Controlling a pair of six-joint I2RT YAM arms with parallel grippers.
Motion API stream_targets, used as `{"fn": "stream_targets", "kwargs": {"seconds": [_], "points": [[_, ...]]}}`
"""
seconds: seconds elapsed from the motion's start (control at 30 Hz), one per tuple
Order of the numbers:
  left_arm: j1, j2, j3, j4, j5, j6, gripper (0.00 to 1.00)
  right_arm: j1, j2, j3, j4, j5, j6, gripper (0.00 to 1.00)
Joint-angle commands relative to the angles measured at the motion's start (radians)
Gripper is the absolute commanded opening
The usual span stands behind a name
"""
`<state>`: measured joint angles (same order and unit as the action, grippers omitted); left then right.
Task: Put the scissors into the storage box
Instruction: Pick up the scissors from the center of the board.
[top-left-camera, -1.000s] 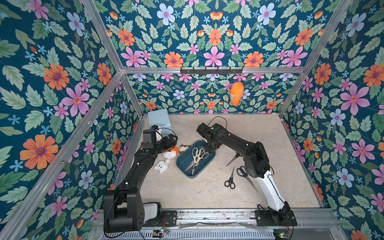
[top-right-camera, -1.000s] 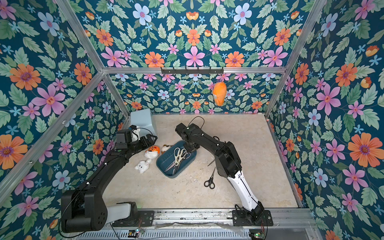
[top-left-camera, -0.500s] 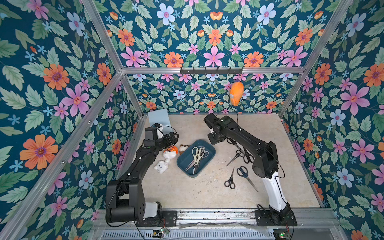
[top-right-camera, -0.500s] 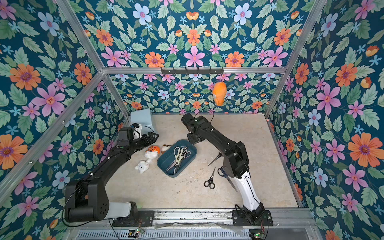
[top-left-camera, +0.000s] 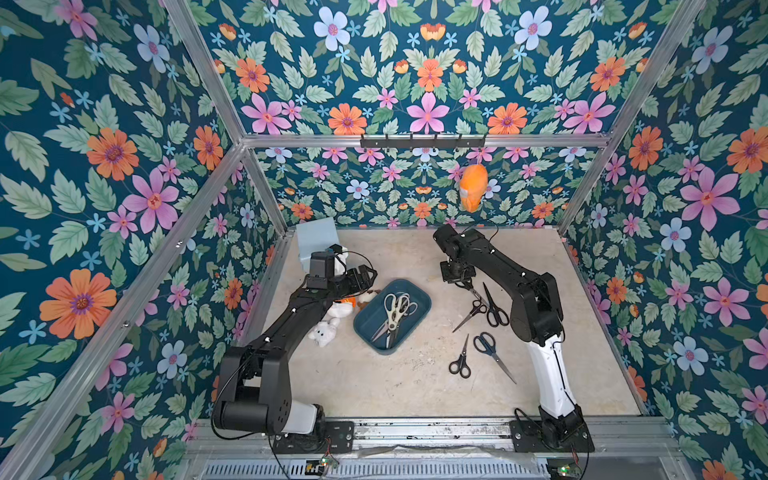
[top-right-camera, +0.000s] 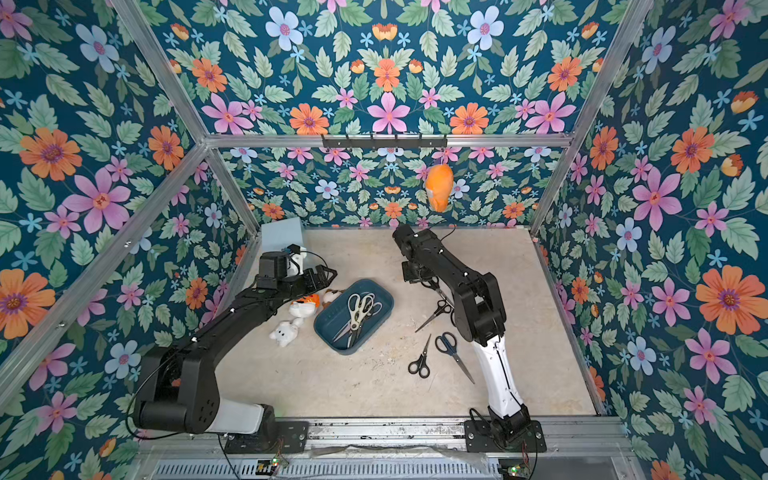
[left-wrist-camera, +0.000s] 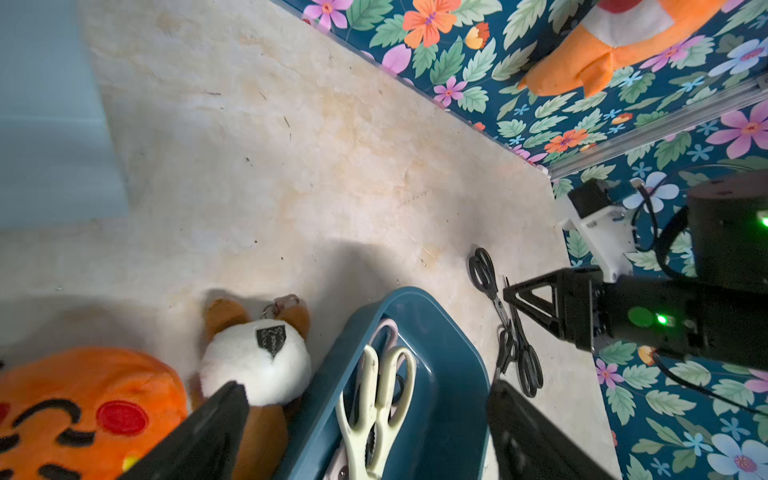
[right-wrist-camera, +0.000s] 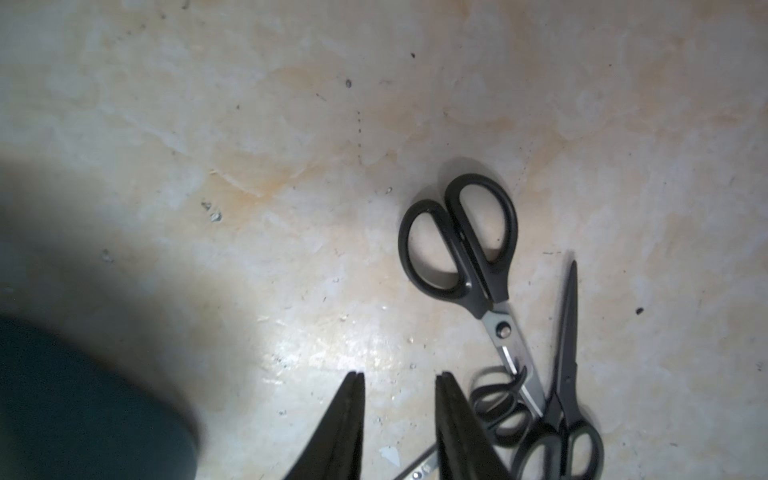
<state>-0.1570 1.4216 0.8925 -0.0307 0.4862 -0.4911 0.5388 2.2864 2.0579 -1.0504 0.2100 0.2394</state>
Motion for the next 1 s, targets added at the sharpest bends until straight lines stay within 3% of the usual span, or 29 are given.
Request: {"fn": "stream_targets", "kwargs": {"seconds": [0.0,0.43,0.97], "points": [[-0.001,-0.010,-0.010,-0.019,-0.029,0.007,0.95,-0.017,0.024,0.013,0.039,-0.008,-0.037,0.31],[-0.003,-0.025,-0.011,-0.036,-0.053,-0.012,0.95,-0.054,0.192,0.231,-0.026,-0.076,-0.095,0.28],[-0.003,-0.020,0.014,-0.060,-0.066,-0.002,0.95,-0.054,0.156,0.078,0.044,-0.044,-0.061,0.24]]}}
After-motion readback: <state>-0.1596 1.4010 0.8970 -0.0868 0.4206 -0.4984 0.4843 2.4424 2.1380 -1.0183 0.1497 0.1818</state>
